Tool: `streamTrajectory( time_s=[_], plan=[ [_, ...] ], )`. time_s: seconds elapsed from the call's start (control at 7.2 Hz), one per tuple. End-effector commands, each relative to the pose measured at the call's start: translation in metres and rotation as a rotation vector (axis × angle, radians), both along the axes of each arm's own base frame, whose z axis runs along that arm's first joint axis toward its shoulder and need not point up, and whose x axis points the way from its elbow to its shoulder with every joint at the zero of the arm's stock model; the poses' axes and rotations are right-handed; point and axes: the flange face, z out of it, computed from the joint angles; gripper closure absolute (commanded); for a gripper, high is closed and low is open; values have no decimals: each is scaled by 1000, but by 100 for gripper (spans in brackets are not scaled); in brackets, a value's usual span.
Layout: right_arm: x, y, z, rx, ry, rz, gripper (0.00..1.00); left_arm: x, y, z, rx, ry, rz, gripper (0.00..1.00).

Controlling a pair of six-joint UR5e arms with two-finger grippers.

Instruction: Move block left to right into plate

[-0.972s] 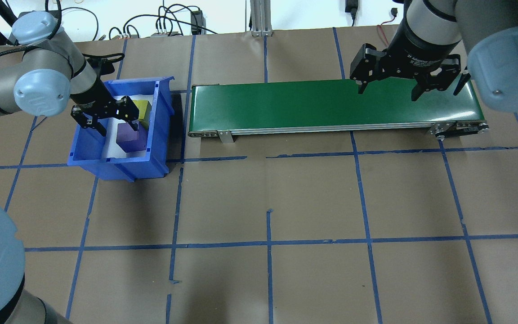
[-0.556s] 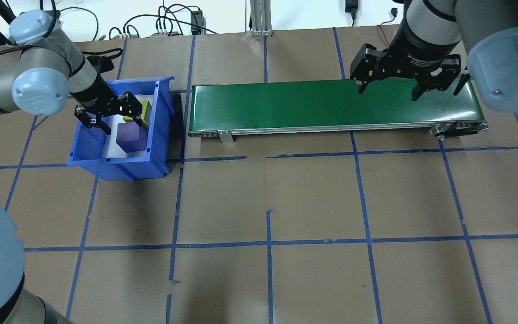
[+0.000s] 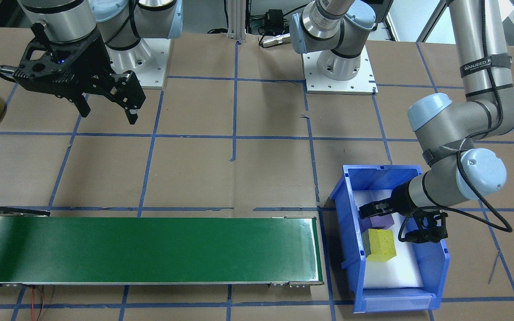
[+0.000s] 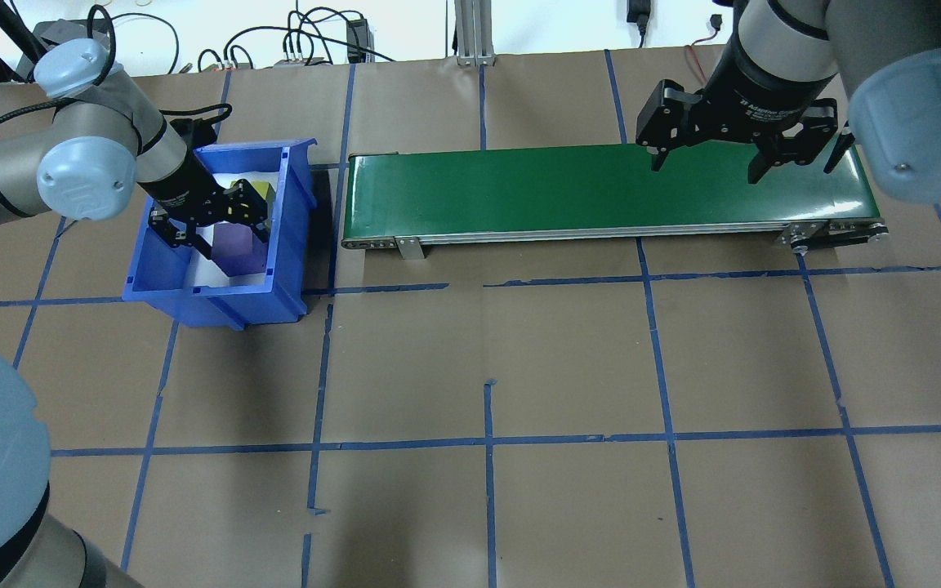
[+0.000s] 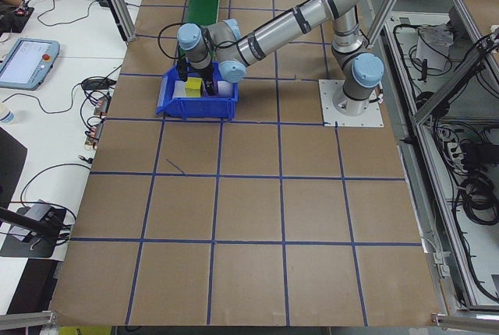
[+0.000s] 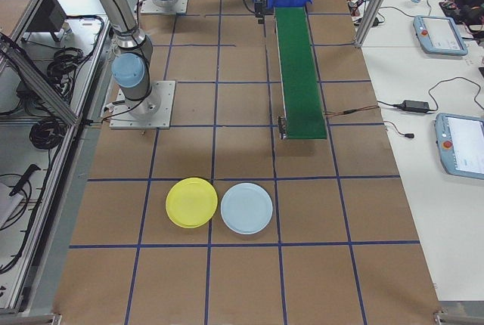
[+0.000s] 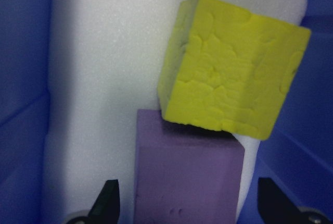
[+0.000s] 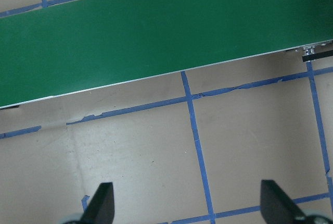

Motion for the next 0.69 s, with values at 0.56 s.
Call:
streamTrajectory(
  time_s=[0.56],
  plan=[
    [0,-1,0,-3,-5,-1,0,6,19,93,-69,-107,-68,88]
  ],
)
